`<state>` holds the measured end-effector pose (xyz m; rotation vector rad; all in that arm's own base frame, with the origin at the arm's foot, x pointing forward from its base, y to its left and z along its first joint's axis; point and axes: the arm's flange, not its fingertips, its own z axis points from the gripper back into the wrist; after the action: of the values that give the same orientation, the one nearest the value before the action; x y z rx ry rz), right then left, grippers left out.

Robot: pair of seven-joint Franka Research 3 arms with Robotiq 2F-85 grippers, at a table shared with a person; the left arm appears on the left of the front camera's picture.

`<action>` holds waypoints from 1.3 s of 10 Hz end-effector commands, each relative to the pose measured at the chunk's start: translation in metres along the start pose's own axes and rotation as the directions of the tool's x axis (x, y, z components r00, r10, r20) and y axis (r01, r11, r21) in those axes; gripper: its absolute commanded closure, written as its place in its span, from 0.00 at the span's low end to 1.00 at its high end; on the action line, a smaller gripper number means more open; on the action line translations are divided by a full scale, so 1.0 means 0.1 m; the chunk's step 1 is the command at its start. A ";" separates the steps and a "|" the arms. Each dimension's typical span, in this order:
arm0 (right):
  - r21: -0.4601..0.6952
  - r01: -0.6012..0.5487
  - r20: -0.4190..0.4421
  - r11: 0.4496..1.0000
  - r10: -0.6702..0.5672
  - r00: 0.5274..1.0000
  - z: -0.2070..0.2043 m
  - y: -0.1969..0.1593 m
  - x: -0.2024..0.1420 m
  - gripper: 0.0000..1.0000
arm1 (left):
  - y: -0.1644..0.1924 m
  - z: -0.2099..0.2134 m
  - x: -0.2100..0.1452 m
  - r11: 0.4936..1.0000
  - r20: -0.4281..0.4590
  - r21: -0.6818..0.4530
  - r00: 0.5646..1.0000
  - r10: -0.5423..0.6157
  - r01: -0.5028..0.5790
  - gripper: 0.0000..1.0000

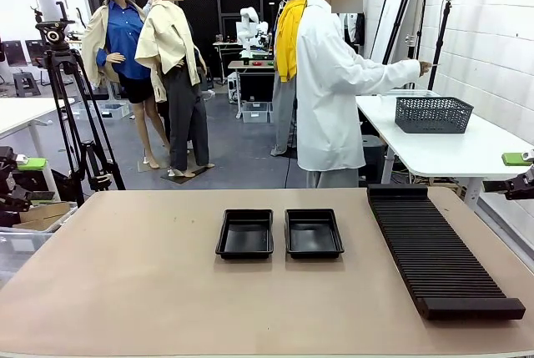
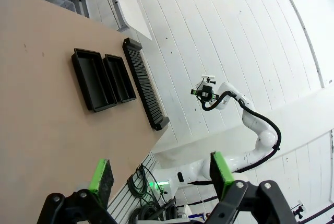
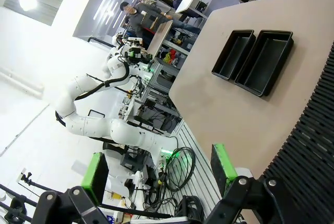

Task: Inspect and transfer BCBs to ESD trays.
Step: Pick up the Blank PCB from the PCB Rack and place it in the left ESD tray.

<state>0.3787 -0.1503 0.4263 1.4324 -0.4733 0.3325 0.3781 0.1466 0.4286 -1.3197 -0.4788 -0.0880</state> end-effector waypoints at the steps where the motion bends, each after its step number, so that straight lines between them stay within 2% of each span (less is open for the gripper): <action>1: -0.002 -0.004 0.001 1.000 0.004 1.000 0.00 0.01 0.01 0.00 | -0.02 0.01 0.01 1.000 0.007 0.003 1.000 0.011 -0.012 0.02; 12: 0.000 0.000 0.000 1.000 0.000 1.000 0.00 0.00 0.00 0.00 | -0.02 0.01 0.01 1.000 0.007 0.003 1.000 0.011 -0.012 0.02; 13: 0.027 0.026 -0.035 0.999 -0.025 0.999 0.02 -0.06 0.05 0.00 | -0.02 0.01 0.01 1.000 0.007 0.003 1.000 0.011 -0.012 0.02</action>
<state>0.3795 -0.1498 0.4250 1.4370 -0.4646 0.3336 0.3781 0.1469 0.4284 -1.3195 -0.4787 -0.0871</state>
